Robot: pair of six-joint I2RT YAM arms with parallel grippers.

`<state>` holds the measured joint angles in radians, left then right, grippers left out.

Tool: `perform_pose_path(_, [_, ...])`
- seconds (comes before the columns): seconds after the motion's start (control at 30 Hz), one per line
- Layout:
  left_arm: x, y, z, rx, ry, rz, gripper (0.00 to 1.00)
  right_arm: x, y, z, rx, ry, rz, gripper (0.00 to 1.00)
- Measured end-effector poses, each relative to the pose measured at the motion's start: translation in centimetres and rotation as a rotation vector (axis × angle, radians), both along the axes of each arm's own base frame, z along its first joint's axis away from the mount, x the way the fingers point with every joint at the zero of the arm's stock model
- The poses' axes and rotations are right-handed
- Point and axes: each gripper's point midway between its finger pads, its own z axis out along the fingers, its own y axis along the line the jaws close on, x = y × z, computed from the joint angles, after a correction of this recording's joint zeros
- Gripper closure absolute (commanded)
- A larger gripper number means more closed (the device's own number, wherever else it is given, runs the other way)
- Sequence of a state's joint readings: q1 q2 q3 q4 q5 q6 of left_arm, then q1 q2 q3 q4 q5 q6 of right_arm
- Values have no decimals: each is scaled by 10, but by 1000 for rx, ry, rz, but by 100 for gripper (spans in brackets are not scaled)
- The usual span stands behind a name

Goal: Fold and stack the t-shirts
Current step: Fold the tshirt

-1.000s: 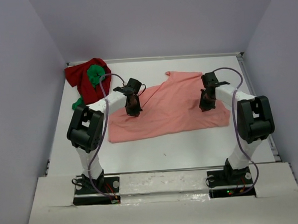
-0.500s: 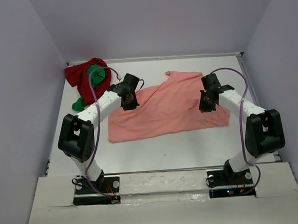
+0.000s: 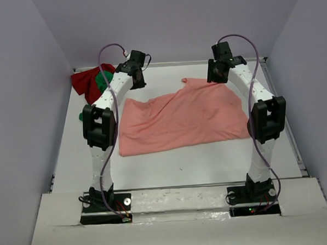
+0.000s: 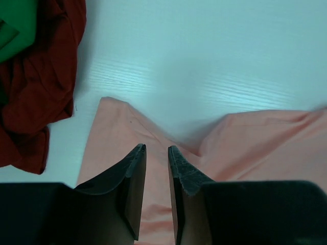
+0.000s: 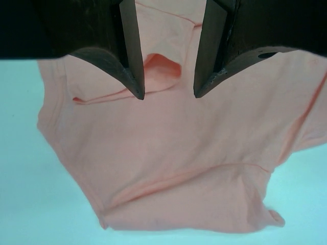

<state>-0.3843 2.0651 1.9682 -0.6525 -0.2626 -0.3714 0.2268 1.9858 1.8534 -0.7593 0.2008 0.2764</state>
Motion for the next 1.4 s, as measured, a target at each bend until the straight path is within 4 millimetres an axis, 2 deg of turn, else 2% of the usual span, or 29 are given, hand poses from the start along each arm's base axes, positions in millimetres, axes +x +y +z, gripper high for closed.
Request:
perform_pose_path(0.13, [11,27,-63,34,150,30,67,16,2,10,-24,-8,27,50])
perform_pose_path(0.17, [12,29,-68,35,165,31,67,23,2,13,-35,-15,31,49])
perform_pose_path(0.2, [14,36,-82,39,197,41,67,28,1,16,-43,-22,33,49])
perform_pose_path(0.27, [14,44,-95,37,232,49,67,49,0,25,-57,-56,46,47])
perform_pose_path(0.33, [14,50,-101,33,253,57,67,69,-1,23,-44,-74,56,47])
perform_pose_path(0.4, [14,52,-99,29,256,59,67,81,-9,12,-30,-65,50,47])
perform_pose_path(0.53, [17,49,-95,22,243,51,67,96,-35,-22,33,-5,34,45])
perform_pose_path(0.57, [17,49,-95,23,243,51,67,98,-39,-30,47,9,34,50])
perform_pose_path(0.63, [16,48,-95,23,246,50,68,97,-55,-42,63,38,15,64])
perform_pose_path(0.67, [16,48,-95,23,247,50,70,95,-63,-45,66,52,2,89])
perform_pose_path(0.7, [16,48,-95,23,247,51,71,94,-65,-46,64,58,-3,99])
perform_pose_path(0.73, [16,48,-95,21,246,52,72,92,-71,-49,62,68,-14,100])
perform_pose_path(0.8, [16,48,-95,17,237,58,80,86,-74,-53,61,87,-21,100])
perform_pose_path(0.83, [14,49,-94,14,234,64,93,81,-74,-57,59,103,-21,100])
perform_pose_path(0.87, [12,50,-93,17,233,68,100,77,-73,-60,57,117,-20,100])
perform_pose_path(0.97, [5,53,-82,11,216,83,100,66,-68,-70,53,159,-14,100])
perform_pose_path(1.07, [3,51,-57,-7,150,81,100,56,-65,-81,54,193,-12,100])
perform_pose_path(1.17, [-3,38,-37,-23,110,50,100,44,-63,-88,54,227,-13,100])
perform_pose_path(1.2, [-5,28,-31,-32,96,27,100,40,-64,-91,55,237,-16,100])
perform_pose_path(1.3, [-12,2,-33,-38,90,-28,100,36,-64,-96,55,250,-19,100])
perform_pose_path(1.4, [-23,-19,-50,-32,129,-76,100,29,-64,-102,60,269,-29,100])
